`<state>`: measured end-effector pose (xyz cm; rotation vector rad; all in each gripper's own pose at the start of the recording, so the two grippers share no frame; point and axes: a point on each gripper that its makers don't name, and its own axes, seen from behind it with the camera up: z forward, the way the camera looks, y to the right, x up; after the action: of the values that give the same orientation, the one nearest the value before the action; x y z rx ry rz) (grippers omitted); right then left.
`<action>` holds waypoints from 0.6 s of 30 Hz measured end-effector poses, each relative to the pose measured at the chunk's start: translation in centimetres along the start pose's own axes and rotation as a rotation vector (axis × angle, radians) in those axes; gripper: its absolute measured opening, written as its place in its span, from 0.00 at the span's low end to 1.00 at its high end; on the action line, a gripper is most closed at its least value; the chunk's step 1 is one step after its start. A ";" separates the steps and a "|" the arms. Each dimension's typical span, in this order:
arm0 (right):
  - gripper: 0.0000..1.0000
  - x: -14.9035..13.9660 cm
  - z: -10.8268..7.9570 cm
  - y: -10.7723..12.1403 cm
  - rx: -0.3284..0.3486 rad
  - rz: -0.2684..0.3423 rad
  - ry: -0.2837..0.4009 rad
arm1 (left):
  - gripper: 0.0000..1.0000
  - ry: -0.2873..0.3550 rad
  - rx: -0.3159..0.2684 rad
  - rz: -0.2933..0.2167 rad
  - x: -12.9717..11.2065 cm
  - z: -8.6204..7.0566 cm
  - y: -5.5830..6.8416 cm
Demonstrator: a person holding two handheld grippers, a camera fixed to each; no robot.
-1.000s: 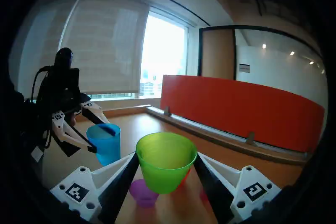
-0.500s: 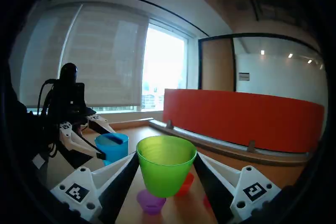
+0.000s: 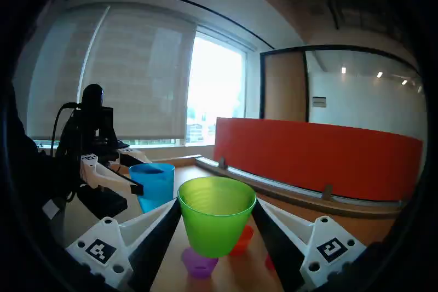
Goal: Pour water
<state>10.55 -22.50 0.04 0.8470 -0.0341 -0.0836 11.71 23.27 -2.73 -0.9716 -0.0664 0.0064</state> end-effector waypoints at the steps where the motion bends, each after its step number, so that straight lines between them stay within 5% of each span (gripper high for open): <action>1: 0.92 0.0 0.0 0.0 0.000 -0.001 -0.001 | 0.84 0.006 0.000 -0.004 0.2 0.1 0.0; 9: 0.92 0.2 0.1 -0.3 0.009 -0.010 -0.006 | 0.84 0.018 0.003 -0.006 1.0 0.5 -0.3; 18: 0.92 -0.1 -0.1 -0.5 0.026 -0.017 -0.020 | 0.84 0.003 0.012 0.056 1.2 0.5 -0.4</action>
<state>10.39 -22.75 -0.45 0.8722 -0.0471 -0.1074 12.88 23.50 -2.03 -0.9612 -0.0365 0.0564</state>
